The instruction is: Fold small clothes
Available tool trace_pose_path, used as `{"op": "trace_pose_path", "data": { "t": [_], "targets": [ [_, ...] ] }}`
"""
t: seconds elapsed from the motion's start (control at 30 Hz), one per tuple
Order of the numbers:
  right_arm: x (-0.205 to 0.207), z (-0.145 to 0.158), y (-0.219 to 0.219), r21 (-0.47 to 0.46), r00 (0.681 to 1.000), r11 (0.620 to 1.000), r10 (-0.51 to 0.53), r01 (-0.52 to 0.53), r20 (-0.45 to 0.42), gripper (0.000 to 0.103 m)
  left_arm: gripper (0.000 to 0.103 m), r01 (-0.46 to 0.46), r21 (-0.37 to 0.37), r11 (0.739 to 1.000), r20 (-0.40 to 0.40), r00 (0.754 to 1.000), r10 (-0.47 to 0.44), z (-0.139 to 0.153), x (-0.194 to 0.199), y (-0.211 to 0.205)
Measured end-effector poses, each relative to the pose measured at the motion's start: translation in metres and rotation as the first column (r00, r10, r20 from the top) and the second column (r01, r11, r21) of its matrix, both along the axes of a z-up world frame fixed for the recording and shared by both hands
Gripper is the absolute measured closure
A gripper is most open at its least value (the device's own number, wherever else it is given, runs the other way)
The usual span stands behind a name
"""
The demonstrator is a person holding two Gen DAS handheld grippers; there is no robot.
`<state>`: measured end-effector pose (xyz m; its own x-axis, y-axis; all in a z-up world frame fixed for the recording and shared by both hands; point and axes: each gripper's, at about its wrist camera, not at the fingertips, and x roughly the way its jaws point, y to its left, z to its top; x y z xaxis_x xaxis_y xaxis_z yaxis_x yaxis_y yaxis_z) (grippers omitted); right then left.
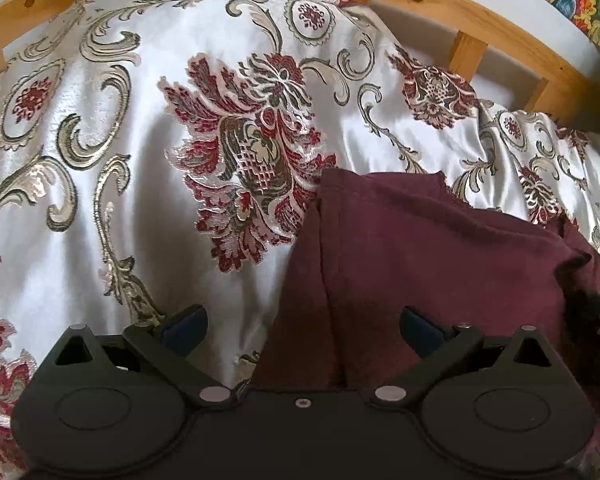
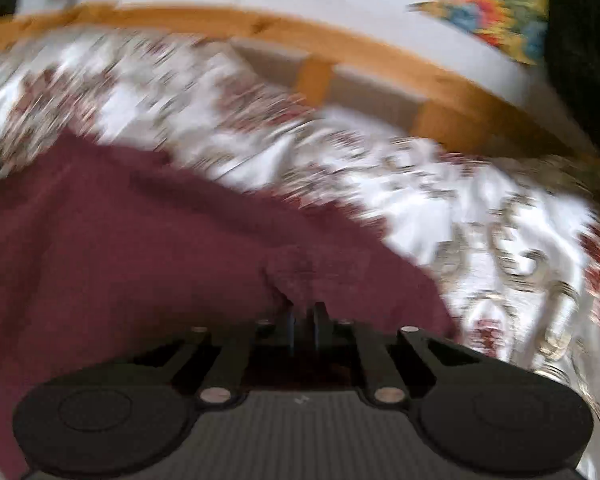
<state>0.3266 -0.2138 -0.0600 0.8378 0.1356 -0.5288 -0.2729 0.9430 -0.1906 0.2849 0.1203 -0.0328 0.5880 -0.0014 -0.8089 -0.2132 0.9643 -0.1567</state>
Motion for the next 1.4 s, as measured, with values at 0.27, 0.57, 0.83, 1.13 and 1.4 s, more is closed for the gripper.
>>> {"op": "trace_pose_path", "data": {
  "t": [0.27, 0.57, 0.83, 1.13, 1.4],
  "targets": [
    [0.012, 0.011, -0.069, 0.198, 0.963, 0.943, -0.261, 0.269, -0.065, 0.098, 0.001, -0.009, -0.027, 1.0, -0.001, 1.0, 0.009, 0.007, -0.002, -0.005],
    [0.021, -0.006, -0.073, 0.218, 0.969, 0.947, -0.212, 0.236, -0.126, 0.07, 0.001, -0.023, 0.015, 1.0, -0.024, 0.999, 0.023, 0.006, -0.01, -0.004],
    [-0.007, 0.014, -0.099, 0.243, 0.944, 0.912, -0.323, 0.331, -0.073, 0.0, 0.001, -0.009, 0.043, 0.999, -0.052, 0.999, 0.011, -0.006, -0.013, -0.002],
    [-0.033, 0.003, -0.111, 0.126, 0.914, 0.91, -0.375, 0.395, -0.153, 0.0, 0.001, 0.021, 0.077, 0.997, -0.097, 0.995, -0.014, -0.025, -0.008, 0.001],
    [-0.067, 0.021, -0.085, 0.213, 0.945, 0.921, -0.311, 0.325, -0.099, 0.0, 0.001, 0.005, 0.048, 0.999, -0.055, 0.998, -0.003, -0.016, -0.016, 0.004]
  ]
}}
